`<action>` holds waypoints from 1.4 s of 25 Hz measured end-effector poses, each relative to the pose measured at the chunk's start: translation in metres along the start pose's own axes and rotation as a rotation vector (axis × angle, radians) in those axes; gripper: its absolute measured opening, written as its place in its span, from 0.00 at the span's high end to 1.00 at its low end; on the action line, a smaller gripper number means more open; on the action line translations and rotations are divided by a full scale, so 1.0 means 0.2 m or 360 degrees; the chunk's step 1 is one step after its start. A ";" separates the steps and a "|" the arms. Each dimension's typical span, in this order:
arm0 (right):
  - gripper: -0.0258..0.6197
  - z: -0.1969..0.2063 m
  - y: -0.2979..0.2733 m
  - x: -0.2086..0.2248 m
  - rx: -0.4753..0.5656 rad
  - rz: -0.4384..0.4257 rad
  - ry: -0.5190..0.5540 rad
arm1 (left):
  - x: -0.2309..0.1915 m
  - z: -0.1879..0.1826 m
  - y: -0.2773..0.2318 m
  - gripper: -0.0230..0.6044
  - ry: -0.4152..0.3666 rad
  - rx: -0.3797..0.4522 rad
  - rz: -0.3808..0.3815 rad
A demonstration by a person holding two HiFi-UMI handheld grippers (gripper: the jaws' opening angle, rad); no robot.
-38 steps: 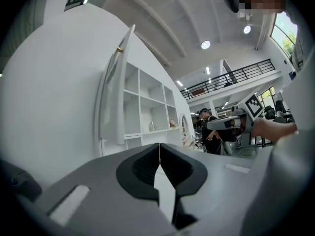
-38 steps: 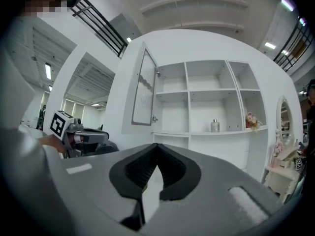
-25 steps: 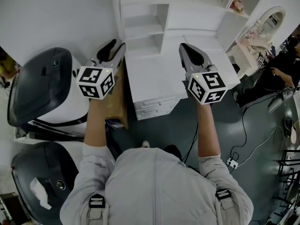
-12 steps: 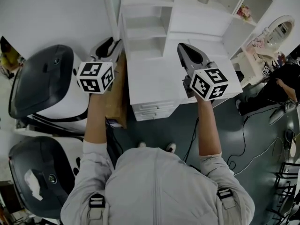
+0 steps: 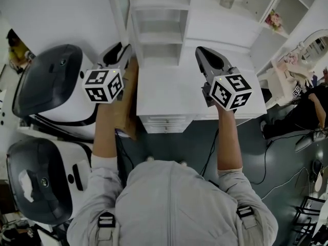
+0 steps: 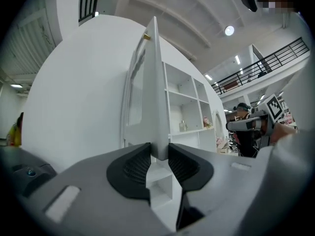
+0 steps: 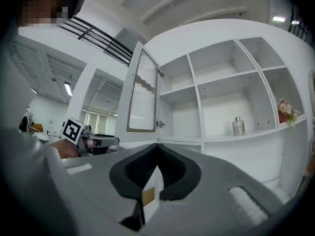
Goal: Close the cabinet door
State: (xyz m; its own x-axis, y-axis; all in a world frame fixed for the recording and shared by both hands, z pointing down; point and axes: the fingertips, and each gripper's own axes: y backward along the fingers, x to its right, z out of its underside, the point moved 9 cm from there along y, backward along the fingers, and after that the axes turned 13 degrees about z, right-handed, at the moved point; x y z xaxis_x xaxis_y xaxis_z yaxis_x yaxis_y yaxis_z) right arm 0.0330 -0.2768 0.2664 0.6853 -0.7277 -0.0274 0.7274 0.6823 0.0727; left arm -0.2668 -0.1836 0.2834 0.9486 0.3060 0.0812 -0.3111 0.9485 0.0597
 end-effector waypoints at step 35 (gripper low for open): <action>0.96 0.04 -0.06 0.55 -0.0026 0.0255 0.0004 | 0.19 -0.01 -0.83 0.67 -0.0101 0.0164 0.0210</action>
State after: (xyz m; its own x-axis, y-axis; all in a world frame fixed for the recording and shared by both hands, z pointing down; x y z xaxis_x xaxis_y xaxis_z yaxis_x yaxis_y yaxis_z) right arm 0.0992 -0.3660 0.2697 0.7929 -0.6091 -0.0191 0.6090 0.7909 0.0604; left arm -0.1787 -0.3293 0.2749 0.8946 0.4182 0.1574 -0.4399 0.8861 0.1459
